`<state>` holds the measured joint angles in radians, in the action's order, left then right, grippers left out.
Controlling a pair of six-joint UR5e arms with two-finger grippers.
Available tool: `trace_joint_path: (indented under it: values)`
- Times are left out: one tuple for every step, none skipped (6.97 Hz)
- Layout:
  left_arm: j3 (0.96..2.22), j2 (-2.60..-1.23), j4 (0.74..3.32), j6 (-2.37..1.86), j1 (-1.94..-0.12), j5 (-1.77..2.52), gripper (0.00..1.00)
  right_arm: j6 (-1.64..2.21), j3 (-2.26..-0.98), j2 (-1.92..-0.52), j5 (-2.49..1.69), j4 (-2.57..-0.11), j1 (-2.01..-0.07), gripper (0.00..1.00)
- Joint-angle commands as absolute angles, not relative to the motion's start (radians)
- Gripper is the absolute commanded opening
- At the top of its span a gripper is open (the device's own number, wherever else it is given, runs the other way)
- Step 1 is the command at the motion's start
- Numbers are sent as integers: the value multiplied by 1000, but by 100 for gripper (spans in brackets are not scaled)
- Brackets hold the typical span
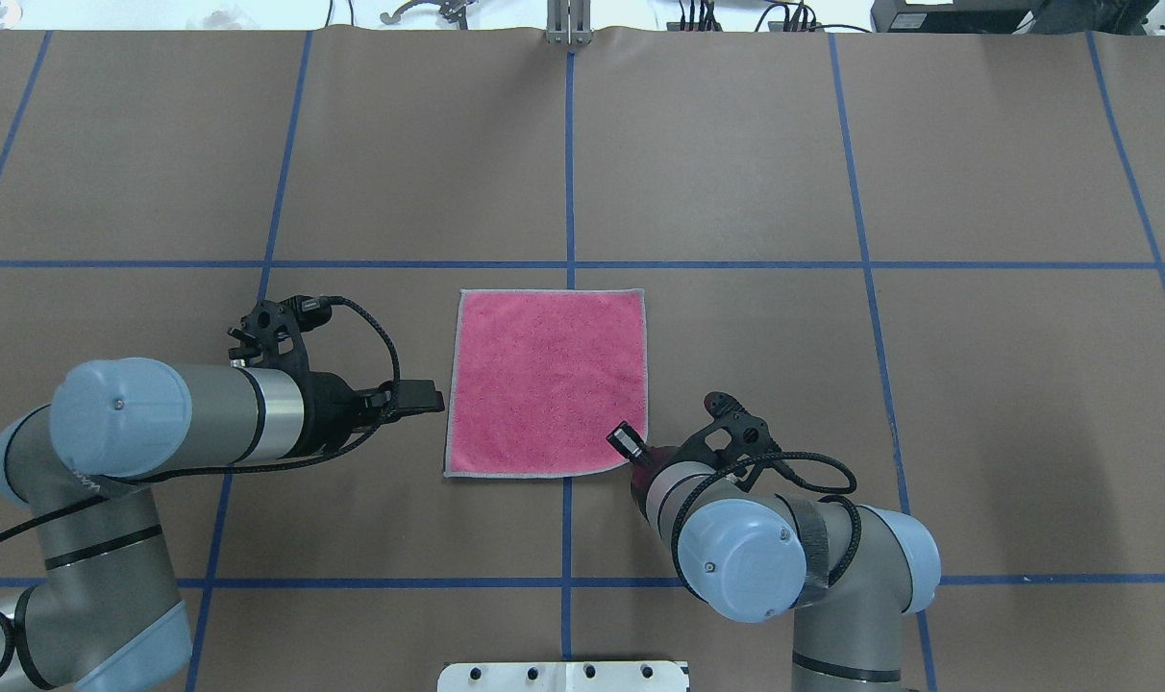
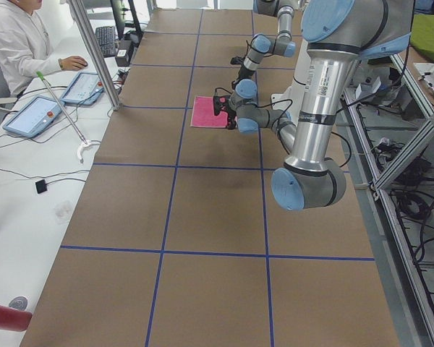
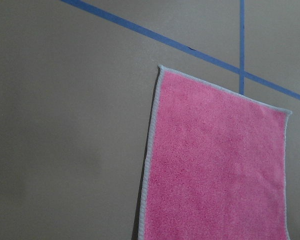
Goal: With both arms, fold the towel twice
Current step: 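Lower the left gripper onto the near corner while the right gripper holds its corner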
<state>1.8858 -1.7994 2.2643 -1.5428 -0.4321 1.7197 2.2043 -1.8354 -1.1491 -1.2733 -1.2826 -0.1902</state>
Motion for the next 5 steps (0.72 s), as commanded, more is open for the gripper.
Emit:
trace_joint_path:
  values:
    - [1861, -1819, 2263, -1543, -388, 1718, 100, 2204, -1836, -1149, -1262, -1282, -193, 0]
    - [1849, -1831, 2264, -1546, -381, 1712, 100, 2204, -1836, -1149, -1252, -1282, -192, 0]
    - [1827, -1854, 2264, -1568, -370, 1672, 94, 2204, -1835, -1149, -1249, -1282, -192, 0]
    - [1797, -1874, 2264, -1571, -367, 1671, 85, 2204, -1835, -1149, -1249, -1282, -192, 0]
    - [1770, -1897, 2264, -1571, -365, 1669, 82, 2204, -1835, -1147, -1249, -1281, -190, 0]
